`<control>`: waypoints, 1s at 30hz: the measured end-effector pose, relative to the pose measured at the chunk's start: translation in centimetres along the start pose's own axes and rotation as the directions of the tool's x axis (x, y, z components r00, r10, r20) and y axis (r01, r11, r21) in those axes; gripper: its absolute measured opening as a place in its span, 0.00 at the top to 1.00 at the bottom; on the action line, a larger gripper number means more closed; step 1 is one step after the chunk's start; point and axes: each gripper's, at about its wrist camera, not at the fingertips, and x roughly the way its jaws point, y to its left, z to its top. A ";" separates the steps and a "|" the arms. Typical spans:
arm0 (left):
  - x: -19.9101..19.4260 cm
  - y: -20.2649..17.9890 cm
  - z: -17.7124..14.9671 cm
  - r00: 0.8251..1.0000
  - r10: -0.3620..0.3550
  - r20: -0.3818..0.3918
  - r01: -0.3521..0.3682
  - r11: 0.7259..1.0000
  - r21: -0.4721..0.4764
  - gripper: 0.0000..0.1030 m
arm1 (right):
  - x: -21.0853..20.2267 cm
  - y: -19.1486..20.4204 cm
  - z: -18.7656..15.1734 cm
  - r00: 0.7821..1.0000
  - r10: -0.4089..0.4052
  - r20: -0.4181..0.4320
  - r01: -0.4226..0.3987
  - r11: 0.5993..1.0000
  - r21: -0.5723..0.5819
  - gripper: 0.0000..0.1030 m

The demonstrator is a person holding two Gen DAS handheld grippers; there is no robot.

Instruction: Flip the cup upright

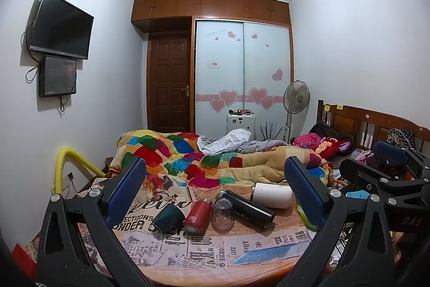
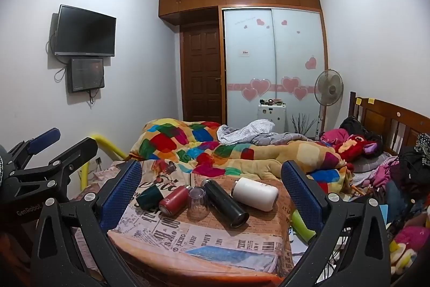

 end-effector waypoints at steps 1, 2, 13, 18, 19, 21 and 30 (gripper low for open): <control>0.0 -0.1 0.0 1.000 0.001 -0.001 -0.001 1.000 0.001 0.00 | 0.0 0.0 0.0 1.000 0.000 0.000 0.000 1.000 -0.001 0.00; 0.0 -0.1 0.1 1.000 0.002 -0.002 -0.002 1.000 0.000 0.00 | -0.1 0.1 -0.1 1.000 -0.002 0.001 0.002 1.000 -0.001 0.00; 0.2 0.0 0.0 1.000 0.006 0.000 -0.006 1.000 0.002 0.00 | -0.1 0.1 0.0 1.000 -0.002 0.003 0.002 1.000 0.000 0.00; -0.4 0.2 0.5 1.000 0.009 0.004 -0.009 1.000 0.011 0.00 | -0.4 -0.3 0.0 1.000 -0.002 0.004 0.002 1.000 -0.001 0.00; -0.3 0.3 0.4 1.000 0.009 0.003 -0.009 1.000 0.011 0.00 | -0.5 -0.3 0.0 1.000 -0.001 0.004 0.001 1.000 -0.001 0.00; -0.2 0.2 -0.1 1.000 0.010 0.003 -0.010 1.000 0.012 0.00 | -0.4 -0.4 0.1 1.000 -0.001 0.004 0.001 1.000 0.000 0.00; 0.0 0.5 0.0 1.000 0.018 0.005 -0.018 1.000 0.000 0.00 | -0.7 -0.3 0.3 1.000 -0.004 0.006 0.004 1.000 -0.002 0.00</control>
